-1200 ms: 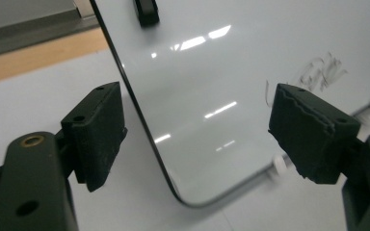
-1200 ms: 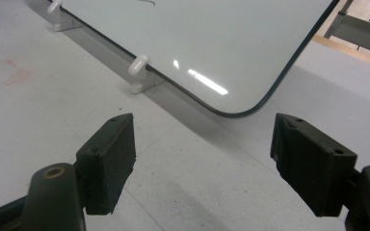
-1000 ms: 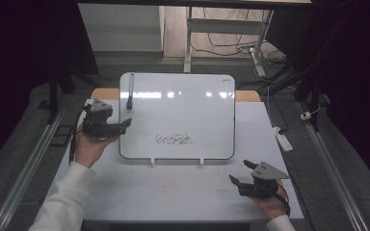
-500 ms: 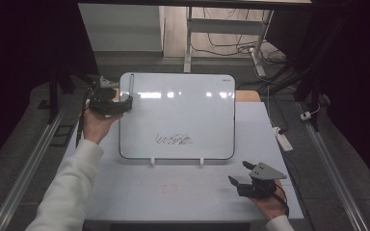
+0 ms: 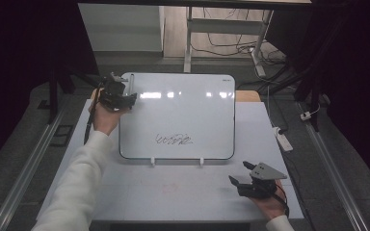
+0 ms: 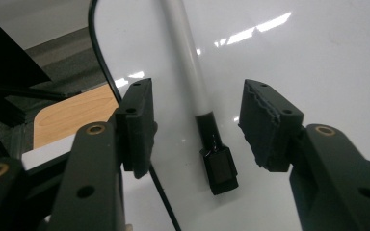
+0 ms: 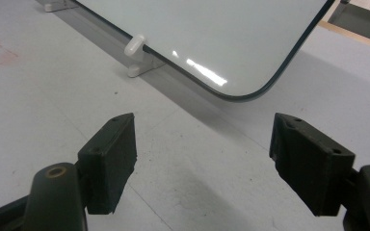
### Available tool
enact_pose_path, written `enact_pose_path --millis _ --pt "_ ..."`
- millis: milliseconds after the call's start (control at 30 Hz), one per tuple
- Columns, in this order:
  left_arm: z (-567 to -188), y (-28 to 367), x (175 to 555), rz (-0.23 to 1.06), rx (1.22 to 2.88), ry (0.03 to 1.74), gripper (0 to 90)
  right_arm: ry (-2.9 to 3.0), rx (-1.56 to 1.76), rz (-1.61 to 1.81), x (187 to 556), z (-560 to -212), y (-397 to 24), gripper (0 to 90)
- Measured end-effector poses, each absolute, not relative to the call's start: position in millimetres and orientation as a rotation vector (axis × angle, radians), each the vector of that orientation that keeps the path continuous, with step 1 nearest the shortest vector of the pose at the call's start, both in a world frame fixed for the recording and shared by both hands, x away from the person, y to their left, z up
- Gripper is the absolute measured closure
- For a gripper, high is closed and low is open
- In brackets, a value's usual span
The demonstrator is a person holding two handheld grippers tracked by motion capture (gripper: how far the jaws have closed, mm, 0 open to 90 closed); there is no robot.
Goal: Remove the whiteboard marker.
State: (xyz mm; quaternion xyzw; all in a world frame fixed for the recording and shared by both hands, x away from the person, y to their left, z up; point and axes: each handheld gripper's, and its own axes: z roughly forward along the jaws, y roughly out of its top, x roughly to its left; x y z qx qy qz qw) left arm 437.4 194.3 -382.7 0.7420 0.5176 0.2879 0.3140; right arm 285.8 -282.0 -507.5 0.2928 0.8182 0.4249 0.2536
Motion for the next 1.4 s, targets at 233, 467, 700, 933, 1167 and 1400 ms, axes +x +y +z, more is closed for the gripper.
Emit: enact_pose_path --millis 233,467,700,933,1167,1400 --pt "-381.9 192.0 442.2 0.785 1.961 1.370 54.4 2.230 0.802 1.148 286.7 -509.4 -282.2 24.5" --pt "-381.0 192.5 447.0 0.791 1.942 1.377 72.1 2.227 0.804 1.145 286.6 -509.1 -282.3 24.6" --pt "-382.4 189.1 449.6 0.725 1.924 1.367 78.9 2.221 0.811 1.142 286.7 -509.1 -282.7 24.7" --pt "-378.7 191.9 442.8 0.700 1.913 1.338 81.4 2.218 0.807 1.147 286.2 -508.6 -282.9 25.4" --pt "-370.5 184.8 401.5 0.643 1.892 1.157 81.4 2.211 0.814 1.201 284.9 -507.7 -281.5 26.6" --pt "-387.2 145.9 350.1 0.502 1.916 0.933 81.4 2.210 0.868 1.345 283.1 -498.0 -275.2 27.7"
